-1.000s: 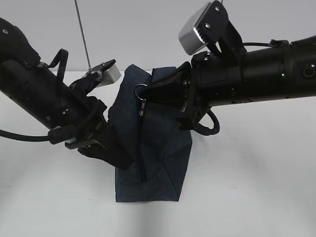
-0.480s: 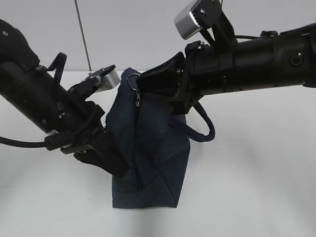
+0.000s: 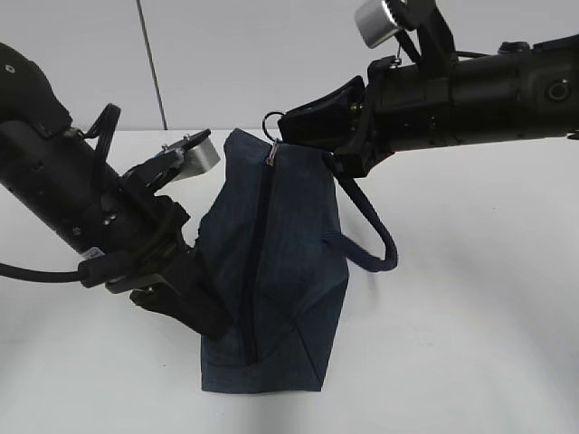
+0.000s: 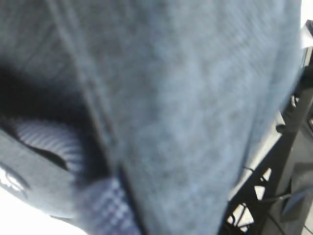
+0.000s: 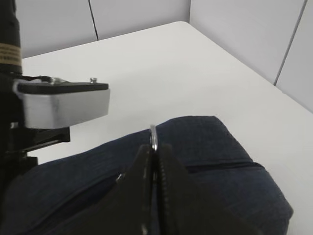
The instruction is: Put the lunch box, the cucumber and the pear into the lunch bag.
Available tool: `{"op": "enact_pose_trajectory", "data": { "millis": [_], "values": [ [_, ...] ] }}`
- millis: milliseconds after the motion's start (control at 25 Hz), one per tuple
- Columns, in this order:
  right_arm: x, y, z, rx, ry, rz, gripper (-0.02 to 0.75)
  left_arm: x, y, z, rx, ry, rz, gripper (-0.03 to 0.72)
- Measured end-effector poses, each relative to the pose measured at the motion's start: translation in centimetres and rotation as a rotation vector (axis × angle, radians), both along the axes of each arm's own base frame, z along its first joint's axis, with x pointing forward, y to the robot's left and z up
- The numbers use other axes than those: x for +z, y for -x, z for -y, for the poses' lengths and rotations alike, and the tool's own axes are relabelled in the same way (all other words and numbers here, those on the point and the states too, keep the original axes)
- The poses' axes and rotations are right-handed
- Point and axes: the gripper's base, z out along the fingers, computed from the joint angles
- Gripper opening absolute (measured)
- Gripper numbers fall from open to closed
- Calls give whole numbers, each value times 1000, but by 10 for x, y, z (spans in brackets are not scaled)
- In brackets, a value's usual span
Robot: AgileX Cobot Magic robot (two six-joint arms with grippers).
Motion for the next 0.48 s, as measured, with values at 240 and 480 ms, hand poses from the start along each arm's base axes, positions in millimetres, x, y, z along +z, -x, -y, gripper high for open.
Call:
{"op": "enact_pose_trajectory", "data": {
  "millis": [240,480],
  "values": [
    [-6,-23,-6,-2,-2,-2,0,1,3,-1,-16,-8,-19,11],
    [-3,-41,-10,23,41,51,0,6,7,-3,-33,-13,-21,11]
  ]
}}
